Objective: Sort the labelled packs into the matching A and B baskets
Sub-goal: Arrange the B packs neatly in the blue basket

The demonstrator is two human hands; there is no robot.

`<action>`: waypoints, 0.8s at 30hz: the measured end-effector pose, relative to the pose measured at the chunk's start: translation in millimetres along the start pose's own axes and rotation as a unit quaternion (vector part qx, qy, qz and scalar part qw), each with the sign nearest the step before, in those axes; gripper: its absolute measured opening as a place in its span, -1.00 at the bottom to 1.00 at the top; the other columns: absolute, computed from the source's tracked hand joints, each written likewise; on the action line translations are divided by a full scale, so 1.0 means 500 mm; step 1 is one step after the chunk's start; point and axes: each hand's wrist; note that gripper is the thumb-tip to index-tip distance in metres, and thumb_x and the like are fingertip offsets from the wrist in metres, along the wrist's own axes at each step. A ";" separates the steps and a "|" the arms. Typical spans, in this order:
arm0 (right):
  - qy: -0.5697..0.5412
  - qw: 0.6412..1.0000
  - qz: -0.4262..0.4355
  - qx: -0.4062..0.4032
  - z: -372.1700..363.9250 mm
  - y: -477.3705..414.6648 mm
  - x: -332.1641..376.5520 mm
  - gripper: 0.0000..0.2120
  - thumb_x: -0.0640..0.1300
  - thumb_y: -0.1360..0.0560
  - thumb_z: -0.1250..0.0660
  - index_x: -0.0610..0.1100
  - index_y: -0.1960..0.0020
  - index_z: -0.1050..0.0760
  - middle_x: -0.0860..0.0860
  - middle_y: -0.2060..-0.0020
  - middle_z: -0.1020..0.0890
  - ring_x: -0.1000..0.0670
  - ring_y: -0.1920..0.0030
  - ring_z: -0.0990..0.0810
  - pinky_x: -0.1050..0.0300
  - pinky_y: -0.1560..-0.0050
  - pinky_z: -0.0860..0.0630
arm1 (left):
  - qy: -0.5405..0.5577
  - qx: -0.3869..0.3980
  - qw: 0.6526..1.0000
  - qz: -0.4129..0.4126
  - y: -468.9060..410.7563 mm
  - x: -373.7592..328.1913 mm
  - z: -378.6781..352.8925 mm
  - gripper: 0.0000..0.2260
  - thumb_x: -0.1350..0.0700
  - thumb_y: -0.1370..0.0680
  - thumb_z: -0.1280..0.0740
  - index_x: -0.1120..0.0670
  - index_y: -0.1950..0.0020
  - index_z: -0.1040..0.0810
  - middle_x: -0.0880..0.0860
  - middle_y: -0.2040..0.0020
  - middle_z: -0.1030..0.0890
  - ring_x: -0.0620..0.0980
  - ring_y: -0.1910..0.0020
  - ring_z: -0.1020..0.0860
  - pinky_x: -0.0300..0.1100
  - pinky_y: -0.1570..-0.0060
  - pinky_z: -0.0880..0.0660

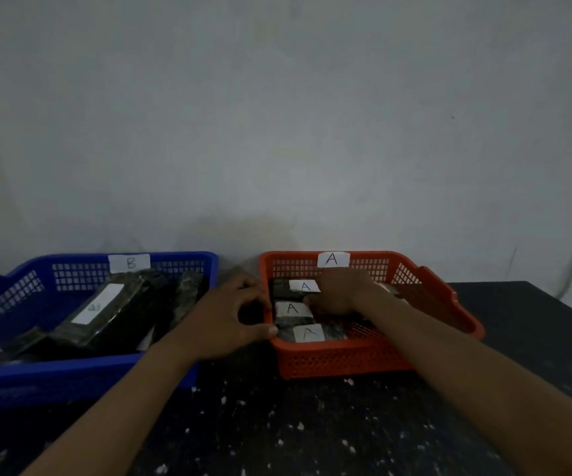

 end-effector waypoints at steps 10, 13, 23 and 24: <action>-0.141 0.986 0.080 0.049 0.012 0.024 -0.034 -0.66 -0.01 -0.41 -0.43 -0.01 -0.17 -0.54 0.01 -0.12 -0.57 -0.03 -0.09 -0.52 0.01 -0.09 -0.50 | 0.007 0.001 1.000 0.000 0.001 -0.005 0.004 -0.70 -0.20 -0.39 -0.46 -0.12 -0.05 -0.57 -0.19 -0.16 -0.39 -0.26 -0.15 -0.40 -0.33 -0.18 -0.34; -0.143 0.985 0.087 0.045 0.001 0.030 -0.041 -0.67 -0.03 -0.43 -0.43 0.01 -0.18 -0.55 0.02 -0.13 -0.57 -0.01 -0.13 -0.52 -0.04 -0.12 -0.50 | 0.007 0.000 1.000 -0.007 0.003 -0.005 0.004 -0.72 -0.19 -0.39 -0.46 -0.13 -0.03 -0.57 -0.20 -0.14 -0.41 -0.27 -0.14 -0.41 -0.29 -0.18 -0.36; -0.160 0.984 0.074 0.028 0.003 0.027 -0.045 -0.71 -0.07 -0.39 -0.48 -0.03 -0.11 -0.61 0.05 -0.07 -0.62 0.03 -0.06 -0.56 0.10 -0.09 -0.51 | 0.012 -0.002 1.000 -0.003 0.002 -0.005 0.002 -0.70 -0.21 -0.38 -0.45 -0.17 -0.04 -0.56 -0.36 -0.12 -0.34 -0.41 -0.14 -0.34 -0.53 -0.03 -0.27; -0.201 0.977 0.062 0.016 0.012 0.030 -0.056 -0.76 -0.10 -0.37 -0.49 0.00 -0.05 -0.63 0.10 -0.01 -0.64 0.07 -0.01 -0.59 0.21 0.00 -0.51 | 0.011 -0.002 1.000 -0.004 0.002 -0.006 0.002 -0.71 -0.22 -0.38 -0.45 -0.17 -0.04 -0.55 -0.37 -0.12 -0.34 -0.41 -0.14 -0.34 -0.52 -0.03 -0.27</action>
Point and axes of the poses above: each hand's wrist, its own y-axis away from the middle knuckle, its own z-axis out of the back of the hand, x = y × z
